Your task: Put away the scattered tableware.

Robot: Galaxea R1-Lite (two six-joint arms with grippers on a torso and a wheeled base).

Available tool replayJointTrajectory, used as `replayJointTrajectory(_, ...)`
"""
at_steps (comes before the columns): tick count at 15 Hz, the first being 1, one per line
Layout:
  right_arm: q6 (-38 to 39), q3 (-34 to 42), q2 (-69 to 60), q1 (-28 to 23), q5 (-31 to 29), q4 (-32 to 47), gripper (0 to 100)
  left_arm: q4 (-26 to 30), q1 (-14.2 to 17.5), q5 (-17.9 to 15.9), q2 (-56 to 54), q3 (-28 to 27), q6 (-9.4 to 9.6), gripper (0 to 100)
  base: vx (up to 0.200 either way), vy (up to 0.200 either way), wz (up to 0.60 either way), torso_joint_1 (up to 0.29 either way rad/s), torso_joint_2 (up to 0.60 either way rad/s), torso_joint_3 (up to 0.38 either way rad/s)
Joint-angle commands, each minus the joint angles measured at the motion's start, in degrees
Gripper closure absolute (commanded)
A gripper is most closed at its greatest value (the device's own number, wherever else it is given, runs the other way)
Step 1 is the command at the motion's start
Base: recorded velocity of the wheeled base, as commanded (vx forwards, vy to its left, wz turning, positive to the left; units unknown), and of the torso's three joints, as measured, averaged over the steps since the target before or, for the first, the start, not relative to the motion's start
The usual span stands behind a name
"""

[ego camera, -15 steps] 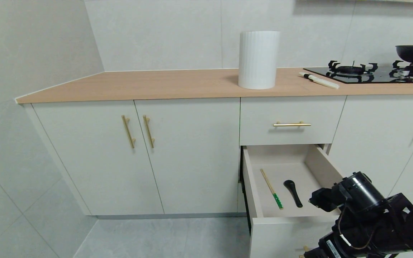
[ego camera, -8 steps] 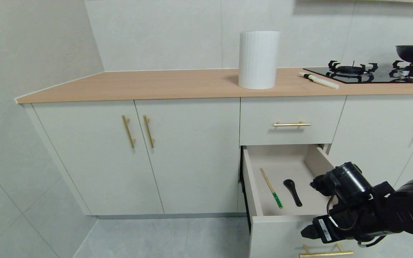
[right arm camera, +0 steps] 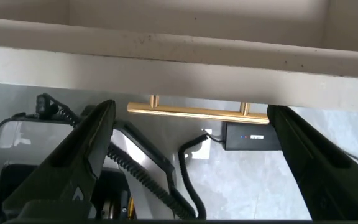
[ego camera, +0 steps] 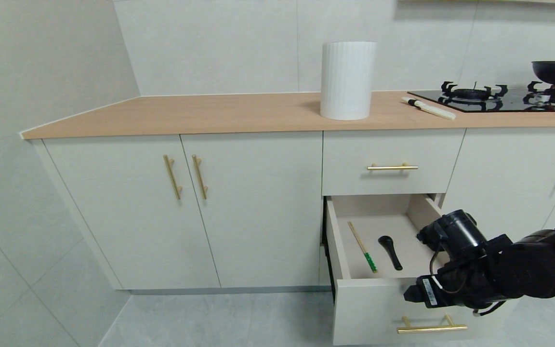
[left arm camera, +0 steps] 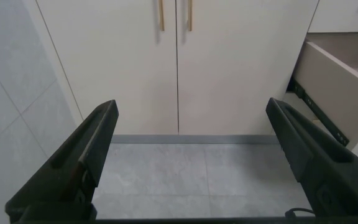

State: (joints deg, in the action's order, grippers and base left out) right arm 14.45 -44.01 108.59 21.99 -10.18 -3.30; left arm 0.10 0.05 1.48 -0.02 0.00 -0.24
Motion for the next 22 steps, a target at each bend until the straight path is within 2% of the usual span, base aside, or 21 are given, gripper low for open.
replayJointTrajectory(1,0.0,-2.0,2.5,-1.1,0.0,-0.1,0,0.0,0.0,0.0,0.0,0.0,-0.02,0,0.000,0.000,0.00,0.000,0.00,0.000)
replayJointTrajectory(12,-4.2,-20.4,12.9,-5.6,-0.1,0.0,0,0.0,0.0,0.0,0.0,0.0,-0.02,0,0.000,0.000,0.00,0.000,0.00,0.000)
replayJointTrajectory(22,-4.2,-35.4,23.2,-8.5,0.0,0.1,0,0.0,0.0,0.0,0.0,0.0,-0.02,0,0.000,0.000,0.00,0.000,0.00,0.000)
